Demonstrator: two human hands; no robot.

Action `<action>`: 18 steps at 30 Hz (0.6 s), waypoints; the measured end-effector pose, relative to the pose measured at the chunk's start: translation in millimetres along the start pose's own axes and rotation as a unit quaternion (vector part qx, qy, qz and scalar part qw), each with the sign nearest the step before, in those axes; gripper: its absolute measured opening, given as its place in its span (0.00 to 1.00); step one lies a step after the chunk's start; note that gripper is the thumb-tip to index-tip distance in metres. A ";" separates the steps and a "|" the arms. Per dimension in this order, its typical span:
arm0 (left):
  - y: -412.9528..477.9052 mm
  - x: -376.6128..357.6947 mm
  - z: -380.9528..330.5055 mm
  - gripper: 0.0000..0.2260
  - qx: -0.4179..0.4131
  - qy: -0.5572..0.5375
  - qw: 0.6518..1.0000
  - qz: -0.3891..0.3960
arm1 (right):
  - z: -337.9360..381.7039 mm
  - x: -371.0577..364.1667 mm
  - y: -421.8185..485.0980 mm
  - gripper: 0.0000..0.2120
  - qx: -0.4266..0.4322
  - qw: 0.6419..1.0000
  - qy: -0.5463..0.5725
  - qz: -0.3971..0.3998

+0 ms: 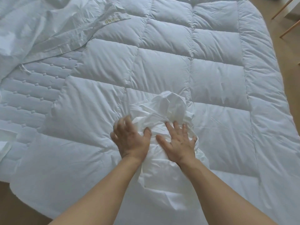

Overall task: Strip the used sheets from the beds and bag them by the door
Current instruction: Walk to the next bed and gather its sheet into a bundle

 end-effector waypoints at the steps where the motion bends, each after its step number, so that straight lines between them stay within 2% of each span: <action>1: -0.4 0.9 -8.2 0.29 -0.087 0.024 0.996 -0.016 | -2.0 -2.7 0.5 0.45 -0.003 1.000 -0.002 0.002; 3: 0.7 -8.6 -18.0 0.28 -0.216 0.062 0.973 0.044 | -7.6 -6.2 -0.5 0.47 -0.007 1.000 -0.007 -0.004; 5: 7.1 -25.4 -16.4 0.27 -0.239 0.048 0.957 0.158 | -14.8 -7.8 -0.2 0.49 -0.015 1.000 -0.011 -0.011; 7: 13.2 -41.9 -6.2 0.30 -0.196 0.049 0.950 0.240 | -20.8 -9.6 1.2 0.50 -0.028 1.000 -0.013 -0.002; 11: 16.7 -65.0 14.3 0.33 -0.091 0.083 0.938 0.324 | -26.7 -19.2 -0.3 0.50 -0.077 0.996 0.044 0.002; 18: 21.2 -83.7 23.8 0.36 -0.019 0.084 0.922 0.378 | -41.0 -25.5 6.0 0.56 -0.150 0.978 0.122 0.078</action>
Point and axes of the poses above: each hand's wrist, its own y-axis towards the middle knuckle, its own x-axis out of the back of the hand, z = x × y, the point moved 4 cm from there along y, towards the middle knuckle
